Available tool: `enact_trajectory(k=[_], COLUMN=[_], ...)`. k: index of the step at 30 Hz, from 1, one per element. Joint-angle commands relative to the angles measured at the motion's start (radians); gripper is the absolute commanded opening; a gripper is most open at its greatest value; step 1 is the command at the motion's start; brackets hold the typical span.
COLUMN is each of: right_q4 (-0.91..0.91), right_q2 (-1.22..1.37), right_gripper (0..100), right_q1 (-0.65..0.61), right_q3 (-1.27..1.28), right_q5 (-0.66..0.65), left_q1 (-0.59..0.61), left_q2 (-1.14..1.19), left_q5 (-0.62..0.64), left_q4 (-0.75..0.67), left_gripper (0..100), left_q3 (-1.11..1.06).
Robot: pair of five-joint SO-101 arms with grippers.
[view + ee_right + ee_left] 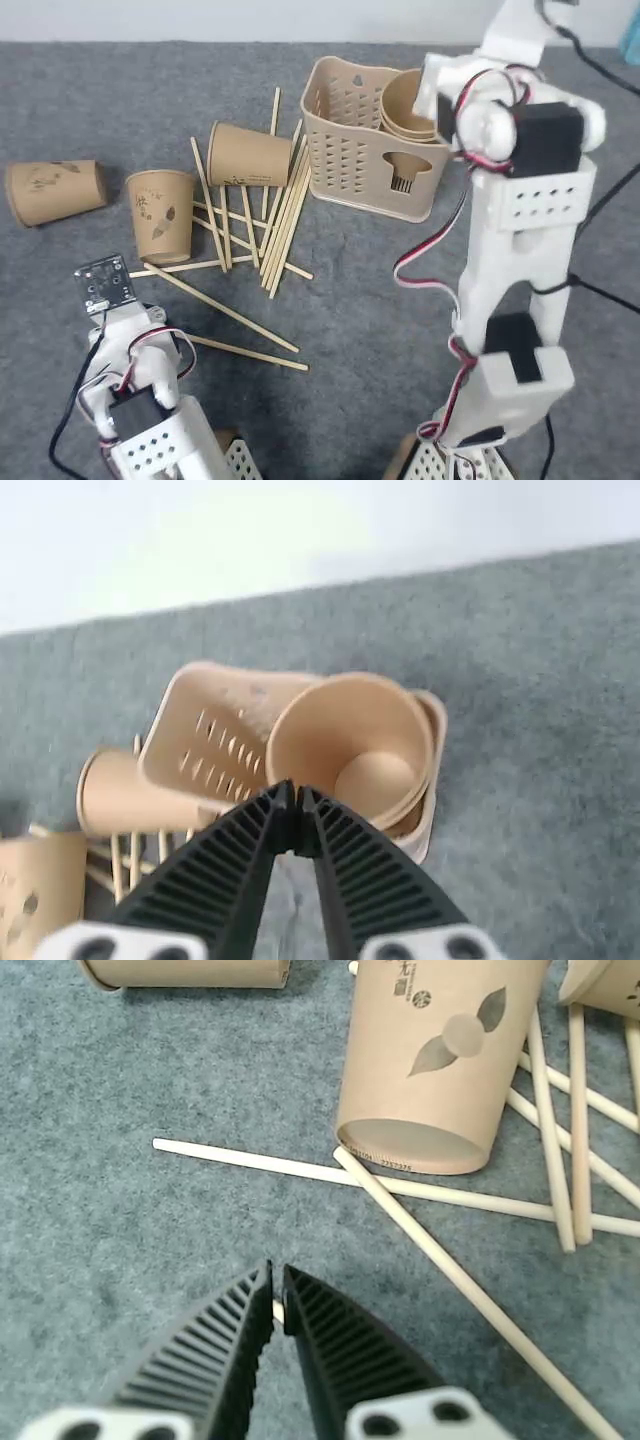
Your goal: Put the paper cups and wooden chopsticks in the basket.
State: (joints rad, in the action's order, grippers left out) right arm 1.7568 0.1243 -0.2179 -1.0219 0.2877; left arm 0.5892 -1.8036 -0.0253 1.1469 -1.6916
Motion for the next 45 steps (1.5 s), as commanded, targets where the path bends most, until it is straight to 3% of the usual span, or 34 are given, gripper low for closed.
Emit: enact_trajectory(k=[1, 5, 18, 24, 33, 38, 45], right_q4=[0.038, -0.018, -0.568, -0.734, -0.938, -0.963, -1.059], right_q2=[-0.182, -0.291, -0.334, -0.334, -0.332, -0.361, -0.466], right_gripper=[0.8, 0.8, 0.8, 0.8, 0.8, 0.8, 0.8], right_q1=[-0.016, -0.035, 0.004, 0.015, 0.087, 0.082, 0.09], right_q3=[0.132, 0.29, 0.713, 0.879, 1.08, 1.198, 1.215], right_q5=[-0.017, -0.055, -0.06, -0.06, -0.06, -0.058, -0.058], left_q1=[0.008, 0.008, 0.008, 0.008, 0.008, 0.008, 0.008], left_q2=[-0.02, -0.02, -0.02, -0.02, -0.02, -0.02, -0.02], left_q5=[-0.009, -0.009, -0.009, -0.009, -0.009, -0.009, -0.009], left_q4=[-0.005, -0.005, -0.005, -0.005, -0.005, -0.005, -0.005], left_gripper=[1, 1, 1, 1, 1, 1, 1], left_q3=[0.033, 0.033, 0.031, 0.031, 0.031, 0.031, 0.031])
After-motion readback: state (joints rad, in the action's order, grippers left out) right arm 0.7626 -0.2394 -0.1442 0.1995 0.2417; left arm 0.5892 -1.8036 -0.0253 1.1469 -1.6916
